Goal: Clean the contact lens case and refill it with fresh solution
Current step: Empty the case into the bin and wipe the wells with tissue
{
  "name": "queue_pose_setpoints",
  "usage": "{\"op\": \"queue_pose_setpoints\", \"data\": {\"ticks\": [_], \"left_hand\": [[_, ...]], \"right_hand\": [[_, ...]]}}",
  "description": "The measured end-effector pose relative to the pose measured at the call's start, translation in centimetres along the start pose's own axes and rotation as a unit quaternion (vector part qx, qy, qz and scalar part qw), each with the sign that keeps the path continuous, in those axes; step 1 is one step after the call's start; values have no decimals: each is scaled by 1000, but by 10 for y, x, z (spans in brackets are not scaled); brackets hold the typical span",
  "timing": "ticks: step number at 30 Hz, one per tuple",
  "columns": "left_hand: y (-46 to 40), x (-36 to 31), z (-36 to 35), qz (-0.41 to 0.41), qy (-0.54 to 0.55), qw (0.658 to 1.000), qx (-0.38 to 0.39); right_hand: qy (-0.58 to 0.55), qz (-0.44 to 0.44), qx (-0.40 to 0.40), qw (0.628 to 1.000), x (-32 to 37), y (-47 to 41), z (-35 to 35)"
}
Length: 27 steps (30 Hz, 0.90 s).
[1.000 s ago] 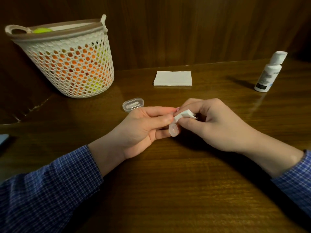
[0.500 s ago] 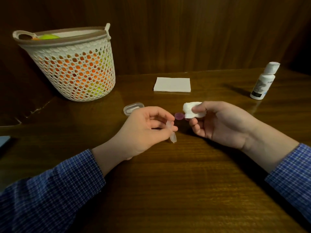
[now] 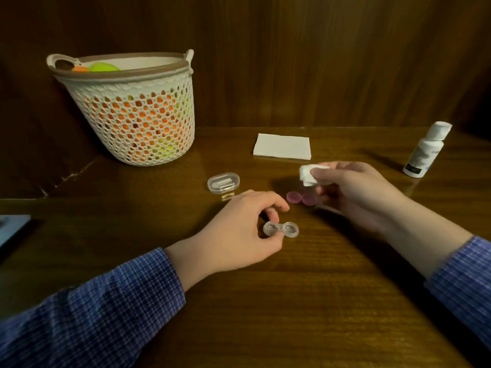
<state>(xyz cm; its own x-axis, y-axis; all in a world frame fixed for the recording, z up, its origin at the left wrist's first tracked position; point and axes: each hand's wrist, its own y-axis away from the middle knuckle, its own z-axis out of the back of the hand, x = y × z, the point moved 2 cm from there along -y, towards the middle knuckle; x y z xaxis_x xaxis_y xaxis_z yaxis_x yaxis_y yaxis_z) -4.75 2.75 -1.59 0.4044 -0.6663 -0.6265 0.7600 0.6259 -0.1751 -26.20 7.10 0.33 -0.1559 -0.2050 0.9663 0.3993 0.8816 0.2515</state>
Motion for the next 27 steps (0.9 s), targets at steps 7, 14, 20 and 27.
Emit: {"op": "queue_pose_setpoints", "data": {"ticks": [7, 14, 20, 27], "left_hand": [[-5, 7, -3, -8, -11, 1000, 3], [-7, 11, -5, -20, -7, 1000, -3], [-8, 11, -7, -22, -10, 1000, -4], [-9, 0, -9, -16, -7, 1000, -25]], "right_hand": [[90, 70, -44, 993, 46, -97, -45], [248, 105, -79, 960, 38, -168, -64], [397, 189, -127, 889, 31, -181, -58], [316, 260, -99, 907, 33, -94, -20]]}}
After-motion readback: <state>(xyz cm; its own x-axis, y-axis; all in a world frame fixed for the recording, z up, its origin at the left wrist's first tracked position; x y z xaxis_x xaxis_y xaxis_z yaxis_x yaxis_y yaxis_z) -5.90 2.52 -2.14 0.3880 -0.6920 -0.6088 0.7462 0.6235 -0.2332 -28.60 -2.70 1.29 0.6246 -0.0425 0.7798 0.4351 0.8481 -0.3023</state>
